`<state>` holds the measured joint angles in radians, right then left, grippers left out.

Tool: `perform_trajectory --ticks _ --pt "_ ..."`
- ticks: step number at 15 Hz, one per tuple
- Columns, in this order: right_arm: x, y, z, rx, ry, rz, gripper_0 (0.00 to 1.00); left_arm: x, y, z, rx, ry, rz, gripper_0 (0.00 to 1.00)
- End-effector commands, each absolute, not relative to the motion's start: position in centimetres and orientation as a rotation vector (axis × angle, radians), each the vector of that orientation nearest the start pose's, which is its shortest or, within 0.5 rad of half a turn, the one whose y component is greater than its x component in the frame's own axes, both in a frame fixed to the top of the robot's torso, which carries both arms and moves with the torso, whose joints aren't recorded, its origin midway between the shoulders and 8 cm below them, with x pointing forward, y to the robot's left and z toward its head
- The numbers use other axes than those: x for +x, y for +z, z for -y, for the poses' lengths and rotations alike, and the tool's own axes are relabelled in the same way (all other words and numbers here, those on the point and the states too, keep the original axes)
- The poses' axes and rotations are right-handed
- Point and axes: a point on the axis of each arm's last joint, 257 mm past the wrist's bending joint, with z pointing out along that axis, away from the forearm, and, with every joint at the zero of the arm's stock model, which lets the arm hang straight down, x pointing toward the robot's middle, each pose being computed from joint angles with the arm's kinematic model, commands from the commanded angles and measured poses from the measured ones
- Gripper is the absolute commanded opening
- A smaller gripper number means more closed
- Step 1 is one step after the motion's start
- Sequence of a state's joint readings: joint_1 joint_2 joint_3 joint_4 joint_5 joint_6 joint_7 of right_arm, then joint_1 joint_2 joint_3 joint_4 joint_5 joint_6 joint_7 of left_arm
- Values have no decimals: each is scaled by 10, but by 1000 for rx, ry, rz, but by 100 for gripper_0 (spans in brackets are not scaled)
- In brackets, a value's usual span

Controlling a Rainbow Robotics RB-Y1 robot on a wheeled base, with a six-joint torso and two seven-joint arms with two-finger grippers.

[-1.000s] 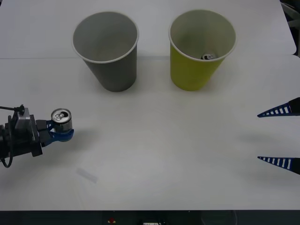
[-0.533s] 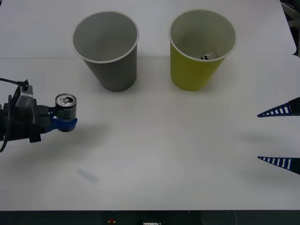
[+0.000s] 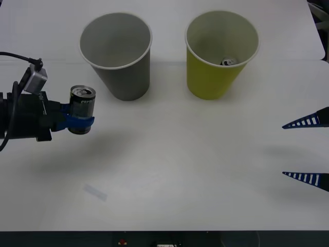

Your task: Put the can into the green bin and the plastic bottle into the gray bin

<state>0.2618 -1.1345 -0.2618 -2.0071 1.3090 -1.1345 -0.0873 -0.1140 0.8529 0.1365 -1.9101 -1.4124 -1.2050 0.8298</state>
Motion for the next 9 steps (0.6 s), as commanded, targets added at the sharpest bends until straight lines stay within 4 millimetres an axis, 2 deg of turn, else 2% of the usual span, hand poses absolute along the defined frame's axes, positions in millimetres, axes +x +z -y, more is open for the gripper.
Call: perform_trajectory --ticks 1,5,9 --pt "341 -167 286 -1634 209 -1596 100 408 -99 -180 989 -725 -1905 0" --pt "341 -167 286 -1634 209 -1596 100 410 -68 -143 1000 -767 -1966 0" --pt "341 -167 286 -1634 209 -1596 100 435 -43 -94 1028 -705 -1934 0"
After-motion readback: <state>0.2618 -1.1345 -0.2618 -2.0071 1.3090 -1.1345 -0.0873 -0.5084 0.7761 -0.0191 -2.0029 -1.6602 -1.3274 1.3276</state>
